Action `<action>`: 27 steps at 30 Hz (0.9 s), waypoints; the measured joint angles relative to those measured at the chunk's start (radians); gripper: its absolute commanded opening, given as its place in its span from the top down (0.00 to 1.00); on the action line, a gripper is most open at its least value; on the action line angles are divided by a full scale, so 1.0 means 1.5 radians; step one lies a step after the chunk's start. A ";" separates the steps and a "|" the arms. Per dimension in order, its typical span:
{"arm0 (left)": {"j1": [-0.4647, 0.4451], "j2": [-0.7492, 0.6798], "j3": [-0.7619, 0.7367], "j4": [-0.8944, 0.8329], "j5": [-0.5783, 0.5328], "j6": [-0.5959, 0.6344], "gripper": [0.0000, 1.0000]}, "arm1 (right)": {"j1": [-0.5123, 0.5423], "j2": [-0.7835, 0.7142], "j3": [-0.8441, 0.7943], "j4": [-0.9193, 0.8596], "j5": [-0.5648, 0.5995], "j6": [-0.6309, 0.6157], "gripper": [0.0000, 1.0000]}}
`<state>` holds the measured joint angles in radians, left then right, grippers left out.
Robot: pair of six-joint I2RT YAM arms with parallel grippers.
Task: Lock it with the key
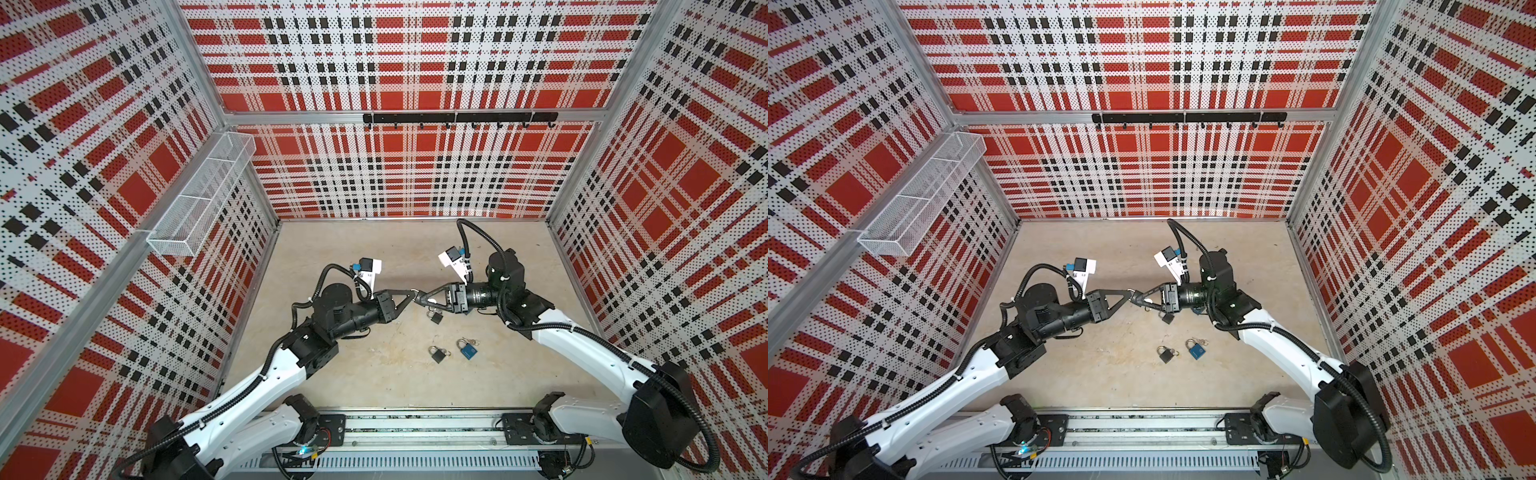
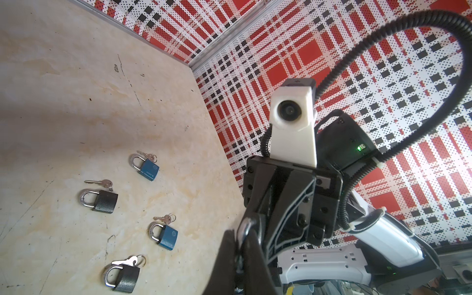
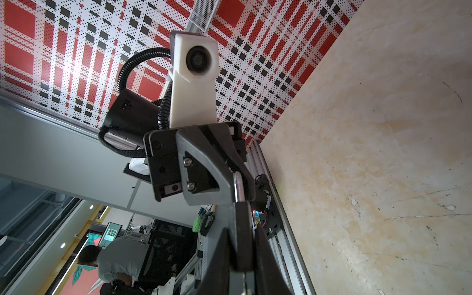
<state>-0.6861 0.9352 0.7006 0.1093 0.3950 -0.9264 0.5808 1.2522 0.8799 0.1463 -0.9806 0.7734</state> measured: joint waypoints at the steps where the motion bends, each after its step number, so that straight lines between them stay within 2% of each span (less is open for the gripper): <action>1: 0.007 0.000 -0.001 0.003 0.010 -0.003 1.00 | 0.003 0.000 0.000 0.004 0.005 0.001 1.00; 6: 0.032 0.004 -0.004 0.021 0.048 -0.009 1.00 | 0.013 0.000 0.000 0.016 0.024 0.002 1.00; 14: 0.045 0.002 -0.013 0.039 0.065 -0.011 1.00 | 0.018 0.000 0.000 0.026 0.035 0.004 1.00; 17: 0.052 -0.007 -0.020 0.044 0.072 -0.013 1.00 | 0.023 0.000 -0.001 0.030 0.039 0.004 0.94; 19: 0.057 -0.013 -0.022 0.046 0.078 -0.014 1.00 | 0.027 0.000 -0.001 0.034 0.041 0.004 0.84; 21: 0.061 -0.017 -0.023 0.046 0.081 -0.016 1.00 | 0.029 0.000 -0.001 0.039 0.042 0.005 0.83; 27: 0.068 -0.018 -0.024 0.049 0.083 -0.023 1.00 | 0.034 0.000 -0.001 0.044 0.049 0.004 0.65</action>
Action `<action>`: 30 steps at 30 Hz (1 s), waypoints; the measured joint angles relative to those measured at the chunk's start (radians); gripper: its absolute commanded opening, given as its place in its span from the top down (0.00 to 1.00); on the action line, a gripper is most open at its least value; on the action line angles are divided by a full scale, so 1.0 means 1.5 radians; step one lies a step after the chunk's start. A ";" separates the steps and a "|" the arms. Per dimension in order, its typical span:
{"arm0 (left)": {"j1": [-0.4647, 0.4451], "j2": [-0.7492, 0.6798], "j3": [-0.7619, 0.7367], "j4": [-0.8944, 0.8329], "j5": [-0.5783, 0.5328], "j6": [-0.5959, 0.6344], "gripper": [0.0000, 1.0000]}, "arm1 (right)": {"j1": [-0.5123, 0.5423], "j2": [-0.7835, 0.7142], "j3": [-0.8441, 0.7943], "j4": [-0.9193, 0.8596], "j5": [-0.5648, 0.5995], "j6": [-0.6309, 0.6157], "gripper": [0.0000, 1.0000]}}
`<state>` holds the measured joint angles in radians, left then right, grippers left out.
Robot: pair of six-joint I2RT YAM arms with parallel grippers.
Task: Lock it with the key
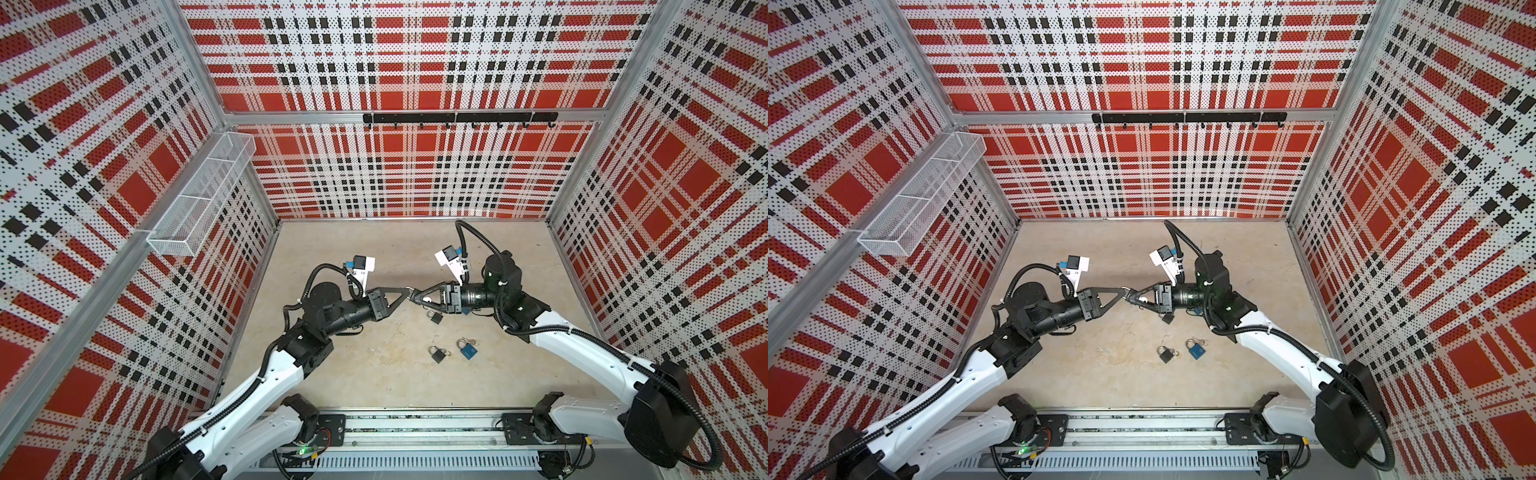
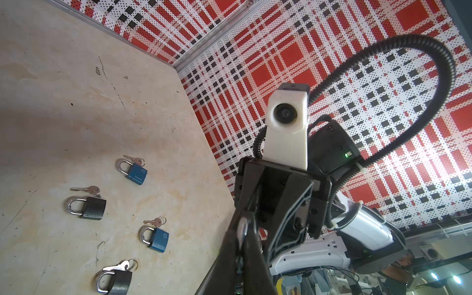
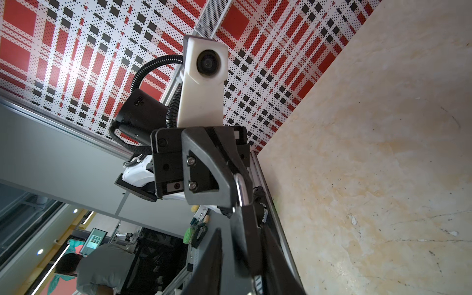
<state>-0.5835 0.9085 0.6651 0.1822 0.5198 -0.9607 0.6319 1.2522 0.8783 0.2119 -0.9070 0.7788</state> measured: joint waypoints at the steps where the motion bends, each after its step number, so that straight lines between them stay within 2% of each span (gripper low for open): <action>1: 0.002 0.000 0.000 0.000 0.000 -0.001 1.00 | 0.001 0.000 0.000 0.002 0.001 -0.002 0.64; 13: 0.035 0.000 0.000 0.000 0.003 -0.002 1.00 | 0.000 -0.006 -0.006 -0.004 0.014 -0.008 0.57; 19: 0.052 -0.005 0.000 -0.003 0.013 -0.003 1.00 | -0.014 -0.017 -0.027 0.007 0.012 0.001 0.69; 23: 0.054 -0.006 0.000 -0.005 0.018 -0.004 1.00 | -0.017 -0.017 -0.029 0.012 0.011 0.003 0.70; 27: 0.054 -0.006 0.000 -0.007 0.020 -0.005 1.00 | -0.018 -0.017 -0.029 0.018 0.012 0.003 0.64; 30: 0.054 -0.008 0.000 -0.009 0.020 -0.006 1.00 | -0.019 -0.015 -0.029 0.021 0.012 0.002 0.71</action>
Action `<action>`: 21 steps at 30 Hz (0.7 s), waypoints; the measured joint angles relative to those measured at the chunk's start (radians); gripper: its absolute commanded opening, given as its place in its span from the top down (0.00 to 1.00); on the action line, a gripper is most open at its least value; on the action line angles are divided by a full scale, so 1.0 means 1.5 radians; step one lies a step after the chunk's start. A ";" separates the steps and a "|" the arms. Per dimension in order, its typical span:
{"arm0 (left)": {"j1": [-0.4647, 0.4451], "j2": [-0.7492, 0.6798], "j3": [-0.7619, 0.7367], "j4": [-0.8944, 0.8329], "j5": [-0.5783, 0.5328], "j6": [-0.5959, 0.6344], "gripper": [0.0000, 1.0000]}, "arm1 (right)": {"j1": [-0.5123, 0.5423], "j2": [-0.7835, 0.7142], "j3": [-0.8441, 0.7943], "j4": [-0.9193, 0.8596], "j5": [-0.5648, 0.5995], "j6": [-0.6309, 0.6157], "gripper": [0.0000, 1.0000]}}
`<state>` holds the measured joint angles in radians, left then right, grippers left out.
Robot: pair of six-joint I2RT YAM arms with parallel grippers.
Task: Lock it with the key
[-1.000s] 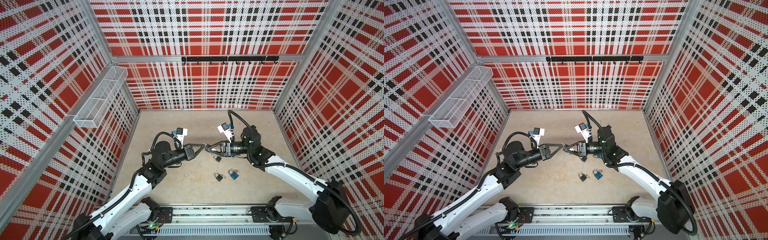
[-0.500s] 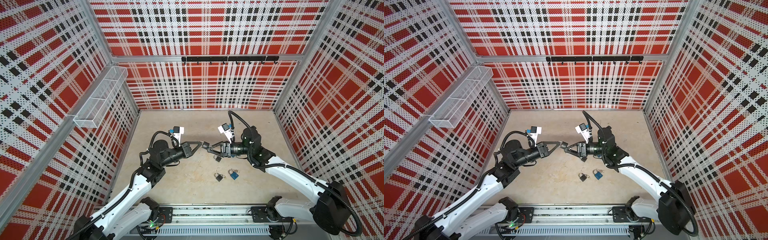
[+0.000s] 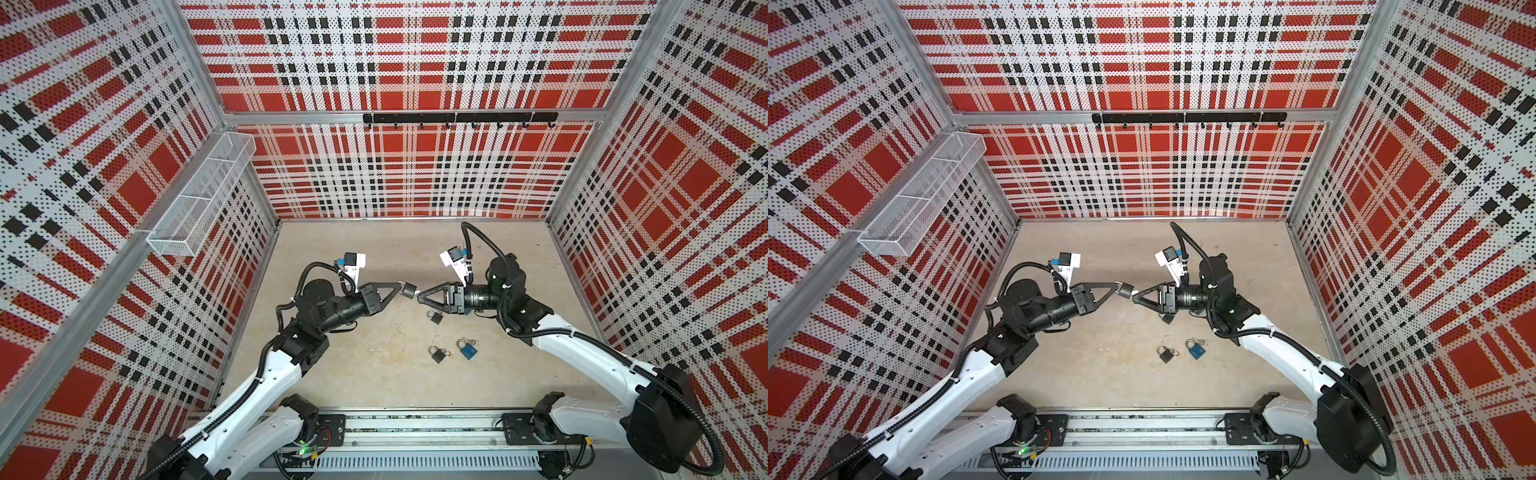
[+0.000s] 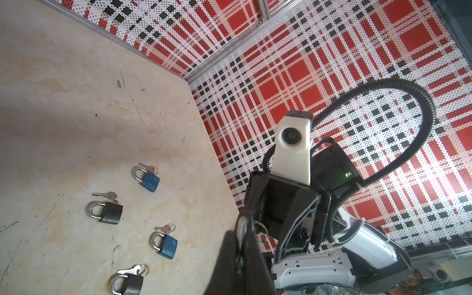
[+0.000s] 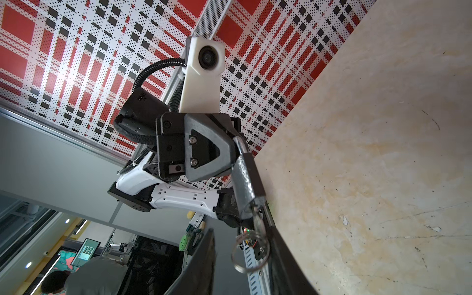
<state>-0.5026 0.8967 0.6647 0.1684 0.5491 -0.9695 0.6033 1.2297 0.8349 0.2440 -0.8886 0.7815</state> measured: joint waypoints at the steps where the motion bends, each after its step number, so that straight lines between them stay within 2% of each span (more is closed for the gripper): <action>1: 0.000 -0.001 0.000 0.000 0.000 0.000 1.00 | -0.002 0.002 0.001 0.001 0.000 0.000 0.75; 8: 0.003 -0.005 -0.001 -0.005 -0.002 0.004 1.00 | -0.003 0.022 0.003 0.019 -0.013 0.019 1.00; 21: 0.022 -0.017 -0.001 -0.013 0.013 0.012 1.00 | -0.004 0.022 0.003 0.032 -0.017 0.036 1.00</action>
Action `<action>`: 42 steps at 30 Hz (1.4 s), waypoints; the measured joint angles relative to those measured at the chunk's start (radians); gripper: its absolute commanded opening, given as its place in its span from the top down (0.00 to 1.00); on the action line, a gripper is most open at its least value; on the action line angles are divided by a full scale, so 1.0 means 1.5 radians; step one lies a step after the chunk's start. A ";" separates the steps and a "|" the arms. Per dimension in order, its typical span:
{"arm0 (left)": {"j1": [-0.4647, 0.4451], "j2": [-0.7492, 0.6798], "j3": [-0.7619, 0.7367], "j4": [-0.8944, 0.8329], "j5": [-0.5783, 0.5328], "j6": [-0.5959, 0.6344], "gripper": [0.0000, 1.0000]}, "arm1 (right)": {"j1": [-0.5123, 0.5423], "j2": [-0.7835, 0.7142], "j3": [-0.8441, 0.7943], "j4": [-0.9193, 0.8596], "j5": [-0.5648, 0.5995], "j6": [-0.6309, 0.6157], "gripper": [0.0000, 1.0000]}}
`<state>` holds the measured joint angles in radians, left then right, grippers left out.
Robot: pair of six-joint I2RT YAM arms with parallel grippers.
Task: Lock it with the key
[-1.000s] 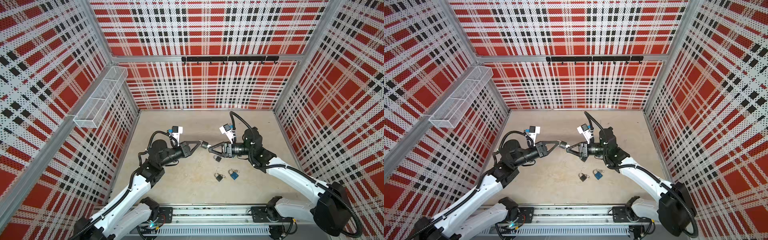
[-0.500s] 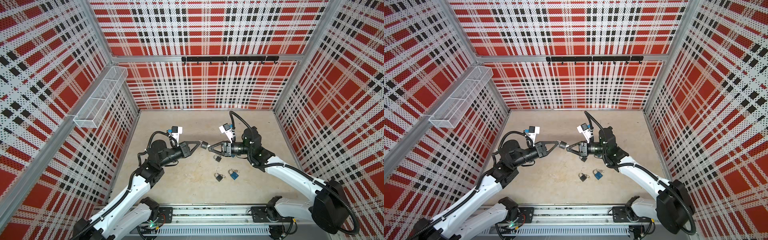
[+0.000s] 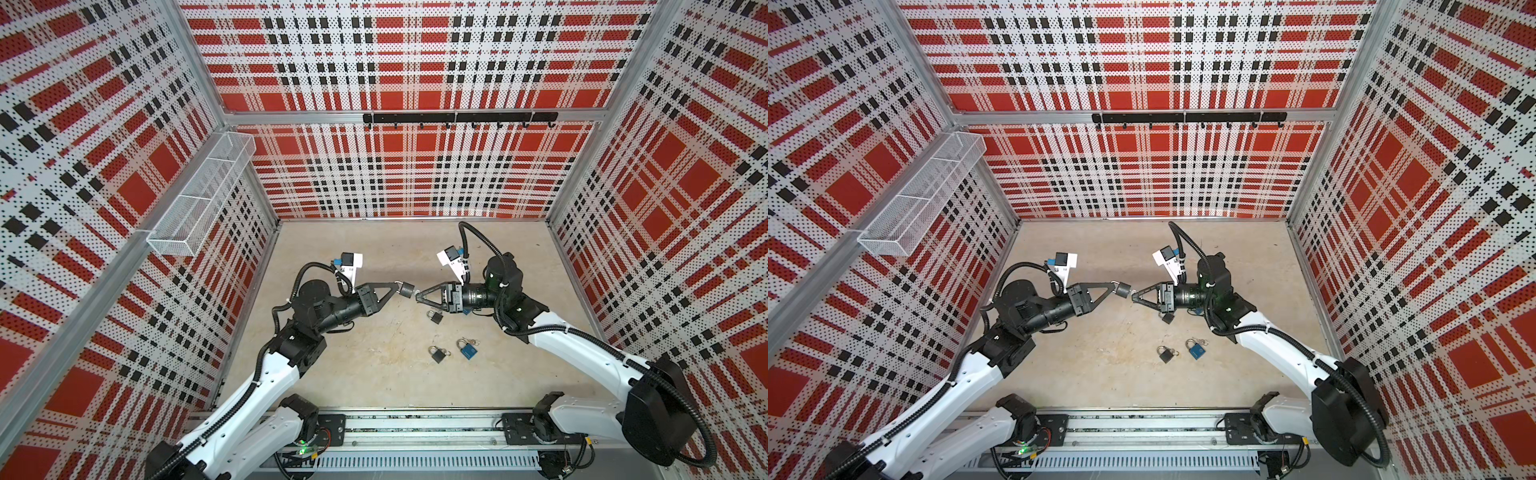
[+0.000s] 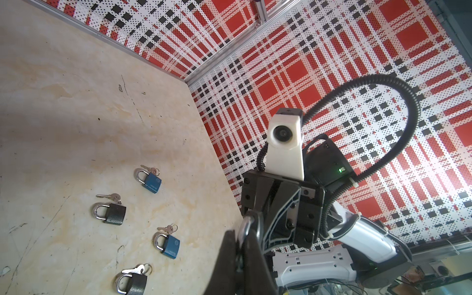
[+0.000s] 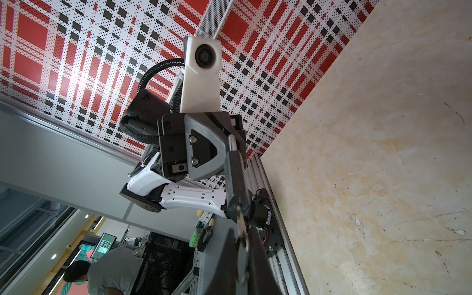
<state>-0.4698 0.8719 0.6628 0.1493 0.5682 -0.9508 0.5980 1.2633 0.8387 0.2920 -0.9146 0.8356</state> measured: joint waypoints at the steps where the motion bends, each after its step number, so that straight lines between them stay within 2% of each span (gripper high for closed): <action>1: 0.003 -0.001 0.000 -0.001 0.004 0.001 1.00 | 0.000 0.000 0.000 0.000 0.000 0.000 1.00; 10: 0.029 -0.012 0.000 -0.011 0.053 0.005 1.00 | 0.000 -0.012 -0.002 0.004 0.006 0.000 1.00; 21: 0.048 -0.020 0.000 -0.029 0.071 0.004 1.00 | 0.000 -0.017 -0.015 0.008 0.021 -0.004 1.00; 32: 0.099 -0.044 0.000 -0.032 0.035 -0.008 1.00 | -0.024 -0.041 -0.038 -0.018 0.030 -0.016 1.00; 42: 0.103 -0.044 0.000 -0.057 0.045 -0.002 1.00 | -0.025 -0.070 -0.041 -0.089 0.046 -0.049 1.00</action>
<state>-0.3149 0.8055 0.6632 0.0631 0.6357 -0.9539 0.5602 1.1576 0.7776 0.1581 -0.8455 0.7624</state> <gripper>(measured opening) 0.079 0.046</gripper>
